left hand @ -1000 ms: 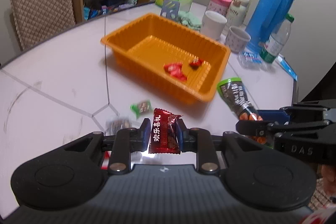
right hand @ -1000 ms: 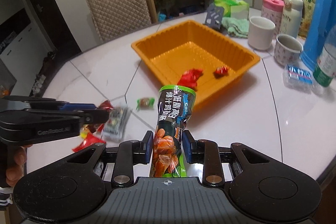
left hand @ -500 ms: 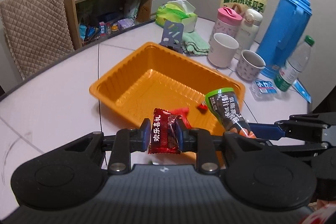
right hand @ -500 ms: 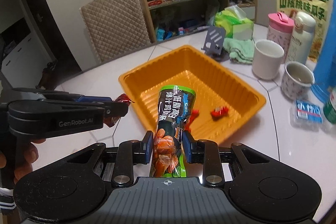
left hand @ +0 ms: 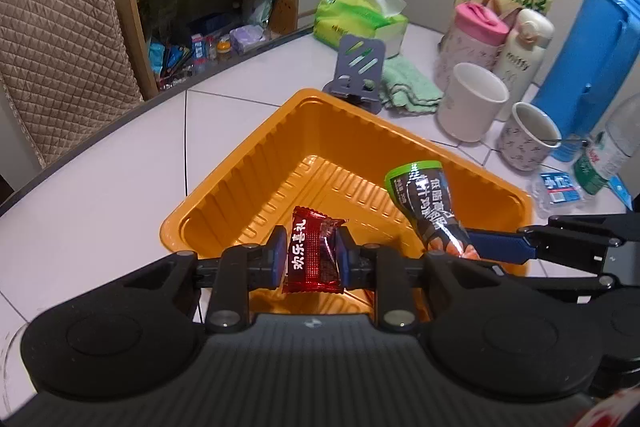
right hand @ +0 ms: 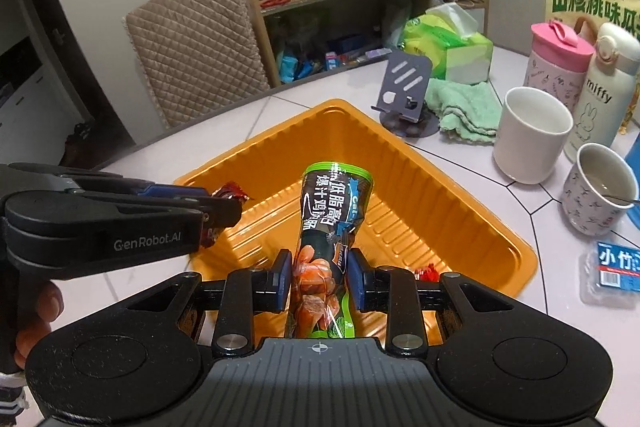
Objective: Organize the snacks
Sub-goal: 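Carry both snacks over the orange tray and open the left tool to drop its packet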
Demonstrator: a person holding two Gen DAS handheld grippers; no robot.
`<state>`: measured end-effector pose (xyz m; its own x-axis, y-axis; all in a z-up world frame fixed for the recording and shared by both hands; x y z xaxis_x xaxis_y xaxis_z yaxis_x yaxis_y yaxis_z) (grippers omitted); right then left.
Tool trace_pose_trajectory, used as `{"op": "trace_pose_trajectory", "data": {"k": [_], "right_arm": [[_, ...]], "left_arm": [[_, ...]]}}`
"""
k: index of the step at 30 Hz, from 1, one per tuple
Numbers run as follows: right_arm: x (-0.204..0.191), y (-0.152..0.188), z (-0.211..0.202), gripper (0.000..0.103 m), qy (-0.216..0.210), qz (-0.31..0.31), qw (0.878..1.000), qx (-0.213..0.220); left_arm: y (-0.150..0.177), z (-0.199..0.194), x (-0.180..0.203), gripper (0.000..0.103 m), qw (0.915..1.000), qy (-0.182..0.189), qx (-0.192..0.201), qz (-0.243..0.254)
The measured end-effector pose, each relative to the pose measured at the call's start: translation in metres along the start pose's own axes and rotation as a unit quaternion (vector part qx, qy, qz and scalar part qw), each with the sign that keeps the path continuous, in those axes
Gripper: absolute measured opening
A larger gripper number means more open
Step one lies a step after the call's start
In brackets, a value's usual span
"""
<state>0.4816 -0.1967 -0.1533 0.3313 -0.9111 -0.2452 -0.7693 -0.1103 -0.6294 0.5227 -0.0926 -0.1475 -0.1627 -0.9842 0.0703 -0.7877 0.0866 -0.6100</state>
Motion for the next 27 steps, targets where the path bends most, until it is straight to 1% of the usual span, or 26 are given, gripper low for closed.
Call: {"op": "trace_pose_trajectory", "data": {"k": [9, 13, 18, 20, 23, 24, 26, 27], "right_arm": [[0.014, -0.006, 0.032, 0.03, 0.006, 0.012, 1.0, -0.008], [0.016, -0.004, 0.04, 0.031, 0.008, 0.014, 1.0, -0.012], [0.018, -0.004, 0.045, 0.031, 0.009, 0.014, 1.0, -0.011], [0.018, -0.006, 0.045, 0.031, 0.009, 0.016, 1.0, -0.006], [0.018, -0.009, 0.042, 0.031, 0.003, 0.024, 1.0, 0.006], [0.018, -0.01, 0.041, 0.032, 0.001, 0.027, 1.0, 0.009], [0.018, -0.012, 0.037, 0.038, -0.001, 0.031, 0.999, 0.019], [0.018, -0.013, 0.034, 0.049, -0.002, 0.031, 0.999, 0.024]], "left_arm": [[-0.005, 0.038, -0.009, 0.023, 0.9997, 0.001, -0.023, -0.007], [-0.004, 0.046, -0.013, 0.023, 0.9995, -0.002, -0.028, -0.013], [-0.004, 0.048, -0.017, 0.025, 0.9995, 0.0, -0.025, -0.02], [-0.005, 0.047, -0.018, 0.033, 0.9995, 0.0, -0.023, -0.023], [-0.005, 0.042, -0.02, 0.034, 0.9995, -0.001, -0.017, -0.025], [-0.005, 0.041, -0.021, 0.034, 0.9995, -0.001, -0.016, -0.026], [-0.005, 0.036, -0.023, 0.035, 0.9994, -0.001, -0.014, -0.032], [-0.005, 0.034, -0.023, 0.035, 0.9993, 0.0, -0.013, -0.034]]}}
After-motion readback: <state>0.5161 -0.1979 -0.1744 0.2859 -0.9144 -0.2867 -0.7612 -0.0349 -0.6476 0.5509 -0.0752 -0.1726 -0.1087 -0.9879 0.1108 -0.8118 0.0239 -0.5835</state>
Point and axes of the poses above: each gripper's, at about its wrist camera, not at the fingertips, and z roughly the way its jaws point, x to its right, y to its underside, the point moved 9 cm from there along z, roughly the way its jaws point, and after that the axes turned 1 degree about -x, right-handed, at the moved point
